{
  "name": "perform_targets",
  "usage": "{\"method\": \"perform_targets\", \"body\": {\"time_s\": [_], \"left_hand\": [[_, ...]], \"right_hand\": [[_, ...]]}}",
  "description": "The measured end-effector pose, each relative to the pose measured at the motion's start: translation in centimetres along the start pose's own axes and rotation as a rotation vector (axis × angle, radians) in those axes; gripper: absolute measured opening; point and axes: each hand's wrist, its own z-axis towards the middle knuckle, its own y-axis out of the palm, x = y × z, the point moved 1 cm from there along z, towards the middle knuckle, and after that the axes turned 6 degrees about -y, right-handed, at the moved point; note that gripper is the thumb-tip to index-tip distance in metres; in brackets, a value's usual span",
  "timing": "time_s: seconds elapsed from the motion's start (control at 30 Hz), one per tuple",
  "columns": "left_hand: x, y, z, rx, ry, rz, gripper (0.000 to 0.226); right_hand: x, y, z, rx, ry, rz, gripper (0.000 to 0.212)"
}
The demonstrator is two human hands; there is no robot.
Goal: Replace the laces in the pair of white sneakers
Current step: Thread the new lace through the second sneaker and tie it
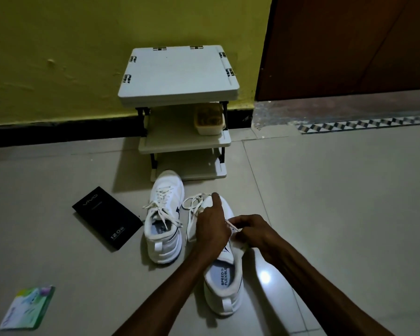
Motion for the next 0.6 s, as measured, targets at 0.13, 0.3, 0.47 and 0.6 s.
{"method": "perform_targets", "body": {"time_s": [0.13,0.3,0.47,0.6], "left_hand": [[0.6,0.2,-0.8,-0.06,0.142,0.155,0.068],[-0.7,0.0,0.3,0.065,0.036,-0.051,0.055],[-1.1,0.4,-0.2,0.09,0.008,-0.103,0.043],[-1.2,0.4,0.4,-0.045,-0.064,-0.127,0.066]], "right_hand": [[-0.2,-0.2,-0.1,-0.033,0.006,0.048,0.035],[0.1,-0.4,0.3,-0.059,0.015,0.016,0.029],[-0.3,-1.3,1.0,-0.12,0.038,0.206,0.019],[0.3,-0.4,1.5,-0.003,-0.14,0.064,0.008]]}}
